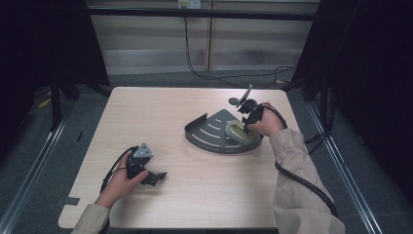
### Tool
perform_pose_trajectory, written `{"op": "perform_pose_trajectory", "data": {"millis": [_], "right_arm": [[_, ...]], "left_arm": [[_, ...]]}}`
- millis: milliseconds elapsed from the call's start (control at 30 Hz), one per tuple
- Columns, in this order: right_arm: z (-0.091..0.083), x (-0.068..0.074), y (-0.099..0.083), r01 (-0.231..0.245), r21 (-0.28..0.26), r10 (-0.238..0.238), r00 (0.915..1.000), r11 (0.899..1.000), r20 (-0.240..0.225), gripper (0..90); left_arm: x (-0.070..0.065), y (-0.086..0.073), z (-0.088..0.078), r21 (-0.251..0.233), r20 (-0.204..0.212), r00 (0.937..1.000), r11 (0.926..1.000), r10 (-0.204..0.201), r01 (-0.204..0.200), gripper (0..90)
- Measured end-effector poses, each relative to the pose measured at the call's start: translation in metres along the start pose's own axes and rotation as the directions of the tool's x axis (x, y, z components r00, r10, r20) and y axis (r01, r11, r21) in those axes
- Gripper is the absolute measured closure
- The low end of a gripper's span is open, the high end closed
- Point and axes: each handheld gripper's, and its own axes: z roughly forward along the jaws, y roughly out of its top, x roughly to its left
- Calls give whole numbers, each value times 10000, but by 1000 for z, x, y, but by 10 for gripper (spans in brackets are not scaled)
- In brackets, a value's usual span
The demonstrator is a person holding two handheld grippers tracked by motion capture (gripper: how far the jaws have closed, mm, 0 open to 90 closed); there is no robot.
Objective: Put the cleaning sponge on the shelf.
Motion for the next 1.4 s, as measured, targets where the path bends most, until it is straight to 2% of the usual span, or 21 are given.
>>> {"op": "perform_pose_trajectory", "data": {"millis": [67,267,500,733,867,1333,1400], "right_arm": [[-1,-2,-1,87,-24,-87,10000,10000,37,651],[-4,-1,-2,-305,-102,305,9995,9995,-11,580],[-7,-1,-3,-418,-194,416,9991,9989,-93,494],[-12,0,-5,-598,-335,594,9981,9976,-133,344],[-15,2,-7,-493,-303,491,9988,9983,-85,275],[-28,7,-21,-386,-239,379,9989,9990,-269,187],[-29,8,-23,-250,-232,244,9994,9994,-241,179]], "left_arm": [[0,0,0,0,17,10000,10000,-7,7,0],[0,0,0,-4,16,10000,10000,-10,10,0],[0,0,0,20,55,10000,10000,-49,49,0],[0,0,0,33,12,10000,10000,11,-11,0],[0,0,0,29,29,10000,10000,1,-1,0],[0,0,0,29,63,10000,10000,-32,32,0],[0,0,0,39,13,10000,10000,26,-26,0]]}}
